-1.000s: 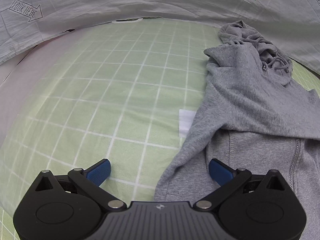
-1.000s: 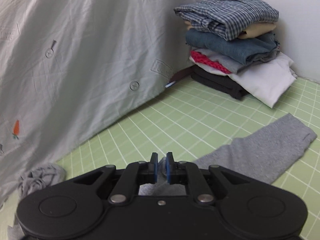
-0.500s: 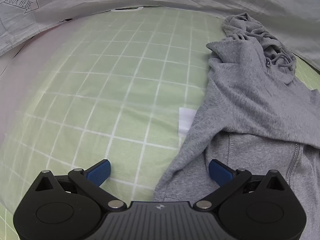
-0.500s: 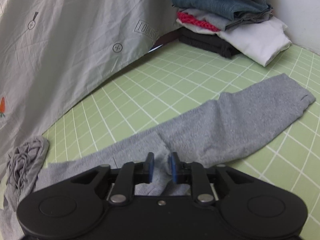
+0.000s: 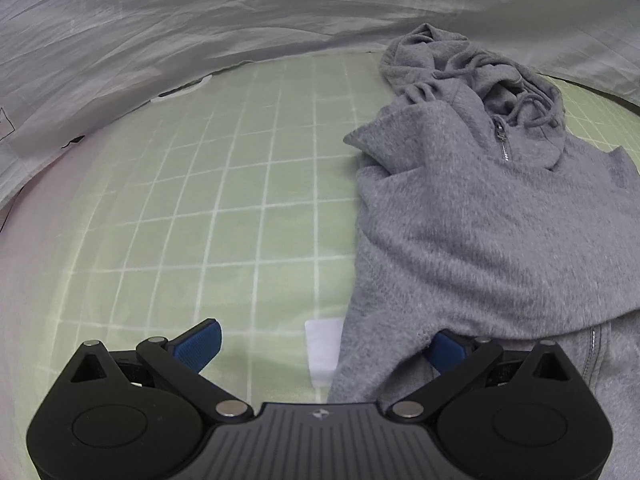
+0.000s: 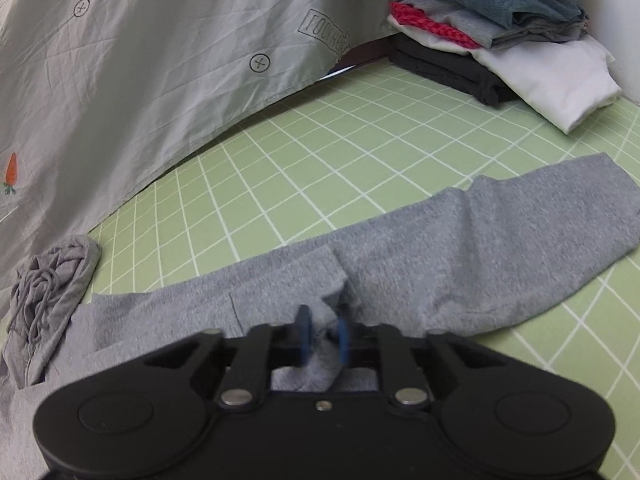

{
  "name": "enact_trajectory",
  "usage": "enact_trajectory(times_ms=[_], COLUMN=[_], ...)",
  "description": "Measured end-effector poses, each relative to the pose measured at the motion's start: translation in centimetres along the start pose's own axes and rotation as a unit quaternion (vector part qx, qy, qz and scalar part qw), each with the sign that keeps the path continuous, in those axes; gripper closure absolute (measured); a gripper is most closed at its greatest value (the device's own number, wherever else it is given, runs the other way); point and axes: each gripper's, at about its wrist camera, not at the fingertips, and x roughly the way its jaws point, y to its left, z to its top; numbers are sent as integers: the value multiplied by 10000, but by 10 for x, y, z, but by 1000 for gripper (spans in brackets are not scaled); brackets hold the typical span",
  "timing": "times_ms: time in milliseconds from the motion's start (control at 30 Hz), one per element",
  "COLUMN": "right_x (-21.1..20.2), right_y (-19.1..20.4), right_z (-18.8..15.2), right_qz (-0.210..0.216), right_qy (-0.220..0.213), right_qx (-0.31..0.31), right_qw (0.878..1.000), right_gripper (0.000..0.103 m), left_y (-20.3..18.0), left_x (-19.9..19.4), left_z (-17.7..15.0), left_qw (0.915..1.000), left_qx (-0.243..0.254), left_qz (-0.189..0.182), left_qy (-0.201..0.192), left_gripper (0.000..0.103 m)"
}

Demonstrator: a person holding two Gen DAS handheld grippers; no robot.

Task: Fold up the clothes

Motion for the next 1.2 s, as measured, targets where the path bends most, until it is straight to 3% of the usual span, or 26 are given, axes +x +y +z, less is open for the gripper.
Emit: enact_trajectory(times_ms=[167,267,333,400,500,567,700,833,933,1000,1200], right_x=[-45,-70,-69,-54,-38,-35,-28,-24,-19,-13,9], right_y=[3,2,6,3,-19,-19,-8,6,25,40,66], right_z=[22,30,27,21,11,5,-4,-11,-16,-18,-20], right_qz=[437,732,545,93,69,-23,17,295,461,476,-48], right_qy=[-939,-1411,-1362,-1053,-607,-443,-199,-73,67,160,362], right_qx=[123,250,66,-130,458,389,177,295,147,-53,-540], right_qw=[9945,9870,9892,9943,9971,9983,9996,9991,9988,9987,9979], right_gripper=[92,93,103,103,103,102,90,75,66,59,39], left_y=[12,27,36,48,62,66,83,114,126,123,99], left_x=[-5,-15,-9,1,-7,-16,-32,-42,-29,-19,8], left_z=[3,-2,-5,-8,-10,-9,-5,-1,13,23,52], left_qw=[9977,9922,9894,9911,9916,9924,9882,9723,9635,9640,9670], left_qx=[-434,-919,-1108,-1171,-1285,-1225,-1415,-2182,-2495,-2461,-2163], left_qz=[403,579,844,631,90,-114,-593,-779,-900,-946,-1317], left_qy=[-316,-610,-405,-13,88,71,-46,-322,-353,-335,-273], left_gripper=[0,0,0,0,0,0,0,0,0,0,0])
